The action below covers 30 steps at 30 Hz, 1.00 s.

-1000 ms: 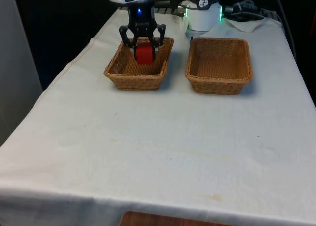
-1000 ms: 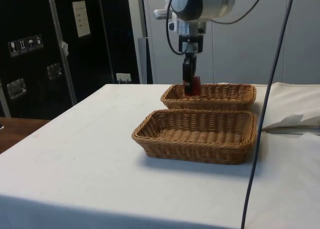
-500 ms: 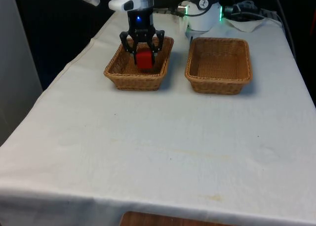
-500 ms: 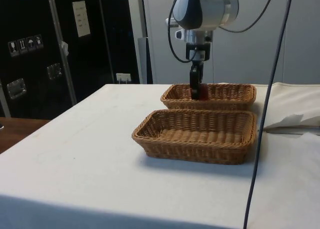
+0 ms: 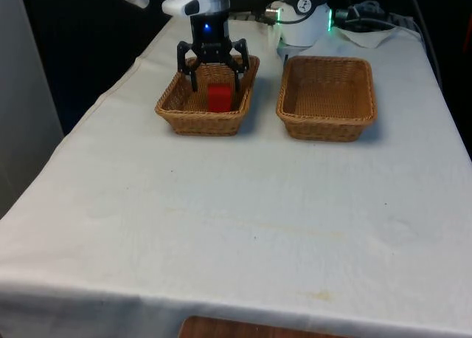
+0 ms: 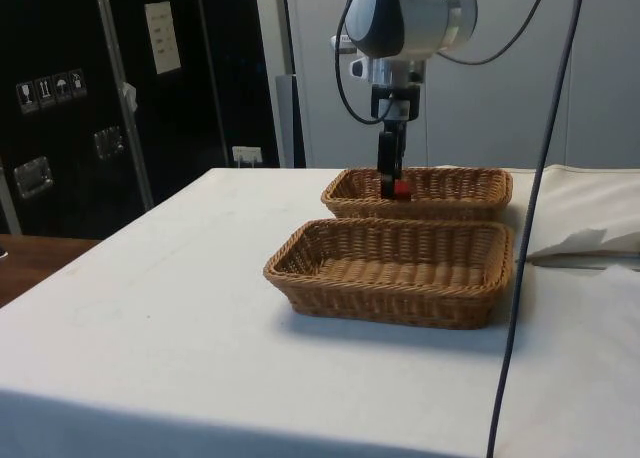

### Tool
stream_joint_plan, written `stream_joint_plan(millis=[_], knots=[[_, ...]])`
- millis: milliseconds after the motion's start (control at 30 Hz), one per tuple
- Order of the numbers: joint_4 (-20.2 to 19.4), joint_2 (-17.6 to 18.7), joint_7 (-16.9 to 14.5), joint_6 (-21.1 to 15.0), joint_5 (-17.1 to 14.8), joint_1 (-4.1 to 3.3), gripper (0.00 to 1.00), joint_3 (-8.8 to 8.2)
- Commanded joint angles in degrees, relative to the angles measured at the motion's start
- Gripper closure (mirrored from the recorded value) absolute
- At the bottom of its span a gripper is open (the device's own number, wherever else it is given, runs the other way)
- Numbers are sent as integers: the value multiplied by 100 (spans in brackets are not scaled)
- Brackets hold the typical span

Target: Pick up the red cube and place it into the right basket.

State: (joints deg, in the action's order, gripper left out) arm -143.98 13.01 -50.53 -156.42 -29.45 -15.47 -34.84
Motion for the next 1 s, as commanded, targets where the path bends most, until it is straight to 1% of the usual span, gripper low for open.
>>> stream_joint_plan(millis=[0, 133, 200, 233, 267, 300, 467, 500, 533, 567, 600, 733, 767, 800, 833, 867, 967], knots=[[0, -6, 6, 6, 11, -6, 0, -6], [0, -11, 17, 11, 23, -6, 0, -17], [-6, -80, 109, 23, 74, -40, 0, -52], [-17, -155, 201, 23, 115, -69, 0, -69], [6, -115, 86, 11, 0, -17, 0, -6], [-23, -195, 246, 23, 138, -80, 0, -74], [-74, -401, 464, 0, 258, -132, 0, -69], [-80, -441, 516, -6, 281, -143, 0, -52], [-74, -510, 630, -11, 355, -172, 0, -11], [-86, -561, 470, 11, 206, -109, 0, 46], [-69, -544, 688, -11, 395, -178, 0, 11], [-63, -693, 854, -6, 504, -178, 0, 120], [-57, -756, 882, 0, 533, -189, 0, 160], [-52, -773, 877, 0, 527, -195, 0, 172], [-69, -796, 808, 11, 470, -166, 0, 172], [-40, -791, 871, 0, 521, -195, 0, 183], [-11, -831, 848, 0, 510, -206, 0, 229]])
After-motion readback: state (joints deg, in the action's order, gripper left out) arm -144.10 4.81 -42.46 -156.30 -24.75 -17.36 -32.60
